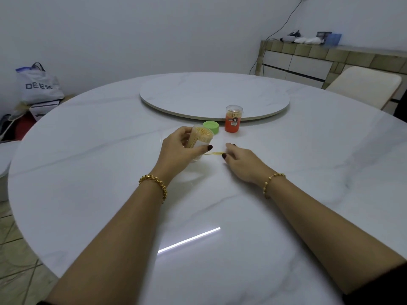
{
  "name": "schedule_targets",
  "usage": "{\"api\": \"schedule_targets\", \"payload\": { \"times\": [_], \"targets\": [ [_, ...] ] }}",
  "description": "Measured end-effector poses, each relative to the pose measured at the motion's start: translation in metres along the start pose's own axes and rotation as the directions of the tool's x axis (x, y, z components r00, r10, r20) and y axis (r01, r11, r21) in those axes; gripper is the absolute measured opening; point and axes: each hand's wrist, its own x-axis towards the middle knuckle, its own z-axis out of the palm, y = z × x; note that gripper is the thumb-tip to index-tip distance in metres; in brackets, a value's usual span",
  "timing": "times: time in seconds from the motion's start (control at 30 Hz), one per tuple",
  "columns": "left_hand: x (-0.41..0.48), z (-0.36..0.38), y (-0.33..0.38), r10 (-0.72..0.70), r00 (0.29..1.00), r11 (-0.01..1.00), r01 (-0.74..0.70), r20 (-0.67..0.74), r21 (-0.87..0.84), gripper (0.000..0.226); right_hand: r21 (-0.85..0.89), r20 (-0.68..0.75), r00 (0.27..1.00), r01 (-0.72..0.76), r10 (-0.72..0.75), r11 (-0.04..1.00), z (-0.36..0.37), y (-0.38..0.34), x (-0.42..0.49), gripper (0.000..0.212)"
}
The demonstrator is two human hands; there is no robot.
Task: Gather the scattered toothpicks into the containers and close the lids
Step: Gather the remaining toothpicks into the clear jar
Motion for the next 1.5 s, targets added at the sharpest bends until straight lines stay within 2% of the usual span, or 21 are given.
{"api": "schedule_targets", "payload": {
  "times": [0.1,0.17,0.27,0.43,0.53,0.87,1.03,1.13,1.23,1.37,1.5],
  "targets": [
    [0.001,-0.001,-0.001,0.001,1.0,1.0,-0.001,-0.01,0.013,0.05,-0.082,-0.008,0.993,0.113,-0.114,0.99,0.008,-0.003,-0.001,0.026],
    [0.001,-0.001,-0.001,-0.003,1.0,1.0,0.004,-0.015,0.013,0.05,-0.077,-0.105,0.983,0.144,-0.152,0.987,0.011,-0.003,0.001,0.025],
    [0.001,-0.002,-0.001,-0.002,1.0,1.0,0.002,-0.016,0.022,0.051,-0.078,-0.215,0.963,0.15,-0.164,0.986,0.01,0.0,0.005,0.011],
    [0.0,-0.002,-0.002,-0.002,1.0,0.999,0.003,-0.013,0.036,0.053,-0.285,-0.231,0.946,0.157,-0.227,0.945,0.012,0.001,0.006,0.009],
    [-0.001,0.0,-0.001,-0.004,1.0,0.999,0.004,-0.011,0.043,0.054,-0.371,-0.206,0.959,0.109,-0.197,0.922,0.012,0.004,0.008,0.014],
    [-0.002,0.003,-0.001,-0.017,1.0,0.999,0.017,-0.004,0.038,0.055,-0.259,-0.258,0.96,0.04,-0.109,0.965,0.009,0.009,0.014,0.015],
    [-0.003,0.005,0.0,-0.031,0.999,0.999,0.031,0.011,0.023,0.053,-0.168,-0.386,0.915,0.057,-0.119,0.984,0.0,0.008,0.012,0.014],
    [-0.004,0.007,0.001,-0.03,0.999,0.999,0.029,0.027,0.031,0.055,-0.128,-0.475,0.863,0.127,-0.173,0.984,-0.01,0.004,0.013,0.014],
    [-0.005,0.008,0.002,-0.021,0.999,0.999,0.019,0.036,0.042,0.051,-0.062,-0.494,0.826,0.276,-0.269,0.959,-0.018,-0.003,0.012,0.012],
    [-0.008,0.01,0.006,0.002,0.998,0.998,-0.005,0.059,0.062,0.046,-0.139,-0.464,0.792,0.377,-0.396,0.916,-0.021,-0.011,0.012,0.012],
    [-0.01,0.014,0.009,0.016,0.996,0.998,-0.021,0.086,0.067,0.047,-0.161,-0.502,0.731,0.447,-0.463,0.88,-0.019,-0.016,0.013,0.009]
  ]
}}
